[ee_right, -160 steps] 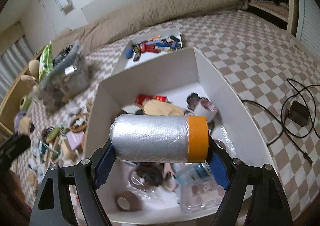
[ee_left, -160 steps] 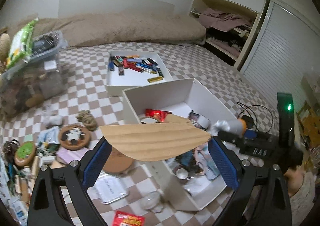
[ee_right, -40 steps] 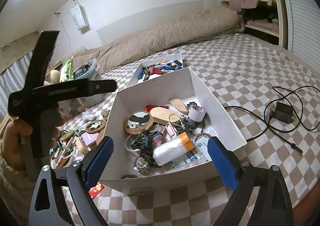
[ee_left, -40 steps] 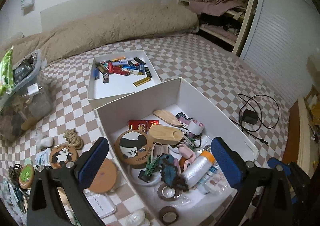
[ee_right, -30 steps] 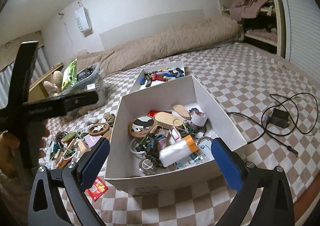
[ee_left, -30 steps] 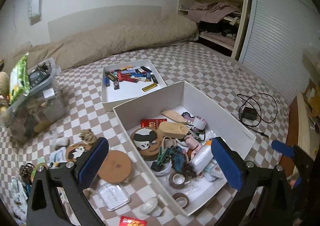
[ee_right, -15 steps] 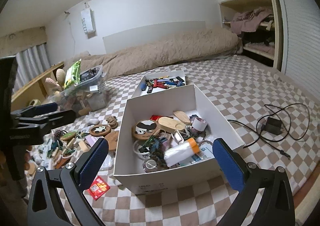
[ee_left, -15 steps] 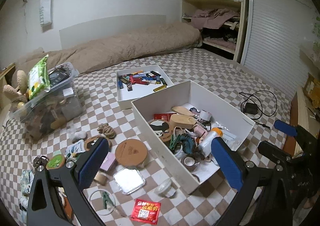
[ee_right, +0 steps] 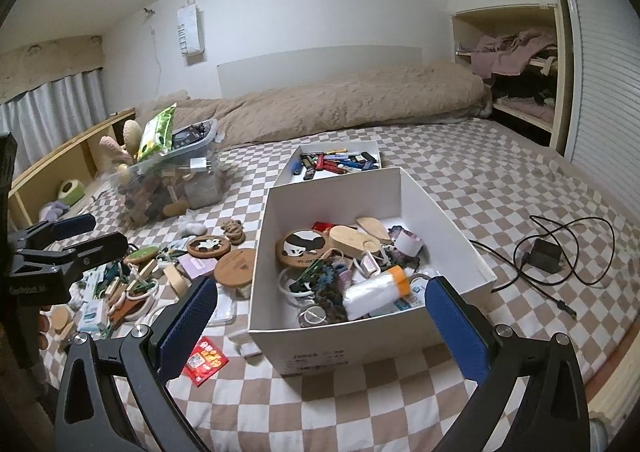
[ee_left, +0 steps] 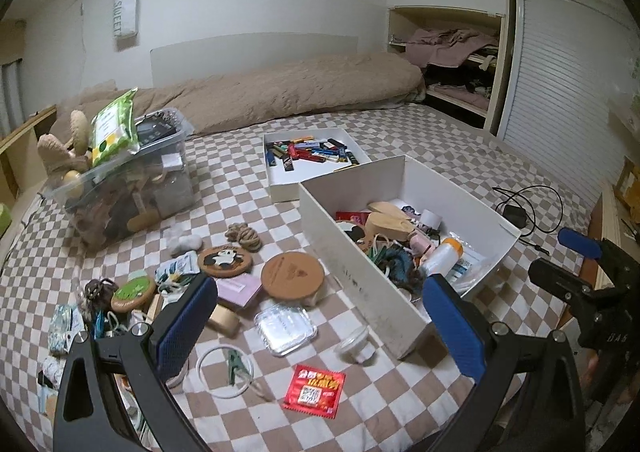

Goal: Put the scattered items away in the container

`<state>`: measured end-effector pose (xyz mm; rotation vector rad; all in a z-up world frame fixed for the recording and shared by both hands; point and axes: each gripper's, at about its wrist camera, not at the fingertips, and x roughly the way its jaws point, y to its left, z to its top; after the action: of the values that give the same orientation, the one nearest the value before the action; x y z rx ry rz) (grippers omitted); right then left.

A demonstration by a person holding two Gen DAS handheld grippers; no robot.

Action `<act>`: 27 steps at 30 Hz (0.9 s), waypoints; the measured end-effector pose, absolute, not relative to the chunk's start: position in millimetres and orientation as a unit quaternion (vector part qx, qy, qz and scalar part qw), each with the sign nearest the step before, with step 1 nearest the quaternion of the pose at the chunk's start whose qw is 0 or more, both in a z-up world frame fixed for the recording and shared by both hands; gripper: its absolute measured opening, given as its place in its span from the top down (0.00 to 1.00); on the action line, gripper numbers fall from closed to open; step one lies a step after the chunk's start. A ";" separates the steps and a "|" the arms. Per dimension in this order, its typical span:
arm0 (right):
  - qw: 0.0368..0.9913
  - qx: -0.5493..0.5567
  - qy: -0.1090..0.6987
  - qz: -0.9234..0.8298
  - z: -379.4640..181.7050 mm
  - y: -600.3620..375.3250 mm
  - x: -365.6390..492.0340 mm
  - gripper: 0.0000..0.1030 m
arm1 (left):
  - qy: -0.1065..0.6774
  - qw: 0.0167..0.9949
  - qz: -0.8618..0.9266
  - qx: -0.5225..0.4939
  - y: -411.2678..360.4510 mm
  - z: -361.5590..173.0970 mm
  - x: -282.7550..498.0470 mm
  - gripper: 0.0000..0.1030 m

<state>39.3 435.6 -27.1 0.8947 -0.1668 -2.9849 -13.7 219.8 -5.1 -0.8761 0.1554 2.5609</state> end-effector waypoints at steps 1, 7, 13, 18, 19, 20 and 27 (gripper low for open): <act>0.012 0.287 -0.052 -0.956 -27.5 433.6 39.7 0.00 | 0.055 0.212 0.923 -0.317 217.3 -6.7 -12.1 0.00; 0.014 0.286 -0.043 -0.957 -27.8 422.9 42.8 0.00 | 0.046 0.206 0.923 -0.321 204.7 -10.9 -6.3 0.00; 0.013 0.286 -0.035 -0.958 -26.8 415.6 44.4 0.00 | 0.047 0.201 0.925 -0.319 196.6 -11.8 -2.2 0.00; 0.014 0.285 -0.030 -0.958 -25.6 411.6 45.1 0.00 | 0.047 0.200 0.924 -0.322 194.8 -14.2 0.3 0.00; 0.014 0.285 -0.029 -0.958 -25.5 411.1 44.9 0.00 | 0.046 0.199 0.924 -0.324 193.8 -14.9 0.3 0.00; 0.014 0.286 -0.028 -0.958 -25.5 410.6 44.8 0.00 | 0.045 0.199 0.924 -0.324 193.4 -15.2 0.4 0.00; 0.014 0.286 -0.026 -0.958 -25.5 409.2 45.5 0.00 | 0.047 0.200 0.924 -0.322 192.6 -15.7 1.3 0.00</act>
<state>45.5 409.2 -25.5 0.8918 -0.0799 -2.9827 1.3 192.6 -15.7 -0.9017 0.1304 2.5839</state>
